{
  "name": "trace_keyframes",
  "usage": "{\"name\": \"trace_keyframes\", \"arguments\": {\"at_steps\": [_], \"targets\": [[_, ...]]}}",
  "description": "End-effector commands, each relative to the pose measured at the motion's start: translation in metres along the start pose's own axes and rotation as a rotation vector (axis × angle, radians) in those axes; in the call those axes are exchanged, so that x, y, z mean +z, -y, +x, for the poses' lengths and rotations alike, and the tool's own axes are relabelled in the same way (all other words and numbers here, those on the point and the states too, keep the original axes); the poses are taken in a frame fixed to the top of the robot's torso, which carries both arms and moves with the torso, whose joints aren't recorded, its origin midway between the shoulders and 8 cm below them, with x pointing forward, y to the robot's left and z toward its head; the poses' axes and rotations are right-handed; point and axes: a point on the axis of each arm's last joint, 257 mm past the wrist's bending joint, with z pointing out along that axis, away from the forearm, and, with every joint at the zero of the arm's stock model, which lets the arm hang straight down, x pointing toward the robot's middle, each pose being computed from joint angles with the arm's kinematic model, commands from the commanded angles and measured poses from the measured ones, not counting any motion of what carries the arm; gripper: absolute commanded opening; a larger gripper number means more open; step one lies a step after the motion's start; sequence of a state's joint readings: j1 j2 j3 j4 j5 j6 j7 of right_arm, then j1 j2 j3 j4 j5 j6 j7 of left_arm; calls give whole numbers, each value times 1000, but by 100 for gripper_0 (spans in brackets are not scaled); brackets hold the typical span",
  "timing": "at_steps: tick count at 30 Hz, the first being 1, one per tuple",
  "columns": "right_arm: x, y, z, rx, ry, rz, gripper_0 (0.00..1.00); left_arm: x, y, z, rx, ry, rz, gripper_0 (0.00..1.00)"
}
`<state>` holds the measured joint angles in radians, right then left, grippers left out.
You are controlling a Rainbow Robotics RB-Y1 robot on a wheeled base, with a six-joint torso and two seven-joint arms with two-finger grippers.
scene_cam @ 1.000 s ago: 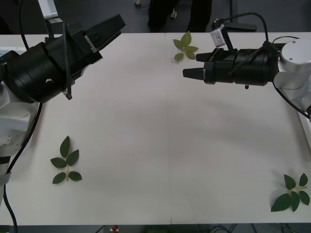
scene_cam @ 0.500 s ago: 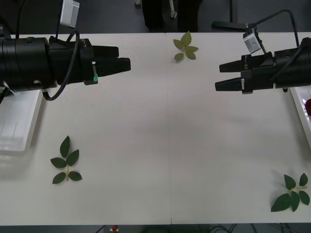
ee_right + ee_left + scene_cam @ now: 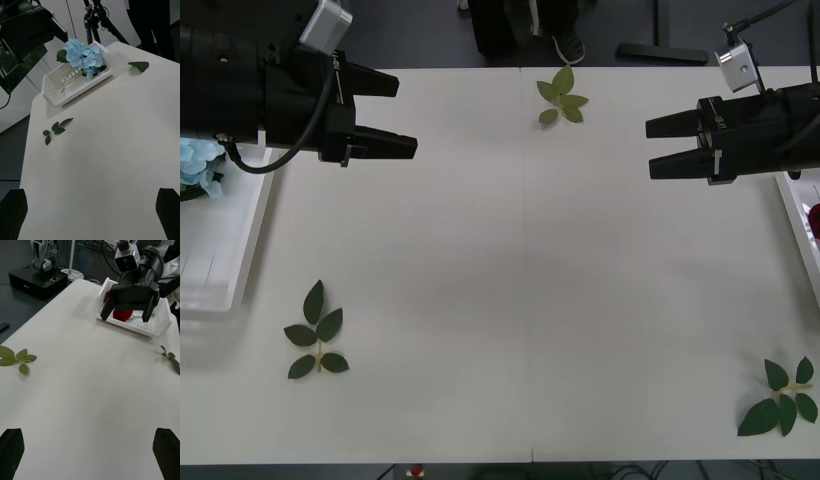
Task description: Place the red flowers into the right box and the blue flowers into the left box. If a person shows an open palm, hand one flower to the person first, then continue sorting.
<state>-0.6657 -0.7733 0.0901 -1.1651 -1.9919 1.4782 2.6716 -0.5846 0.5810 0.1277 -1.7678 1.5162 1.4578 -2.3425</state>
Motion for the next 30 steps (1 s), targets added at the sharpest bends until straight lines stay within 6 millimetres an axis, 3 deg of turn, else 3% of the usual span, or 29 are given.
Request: {"name": "trace_keyframes", "arguments": {"at_steps": [1,11,30], "targets": [[-11,-3,-20,-82,1,4,100,3,2,3,113,-8,-5,100],[-11,-9,-14,-47,31,-14,100,-3,28,17,180,-20,93,100],[-10,-15,-2,-11,49,-36,100,-5,39,18,139,21,126,100]]}}
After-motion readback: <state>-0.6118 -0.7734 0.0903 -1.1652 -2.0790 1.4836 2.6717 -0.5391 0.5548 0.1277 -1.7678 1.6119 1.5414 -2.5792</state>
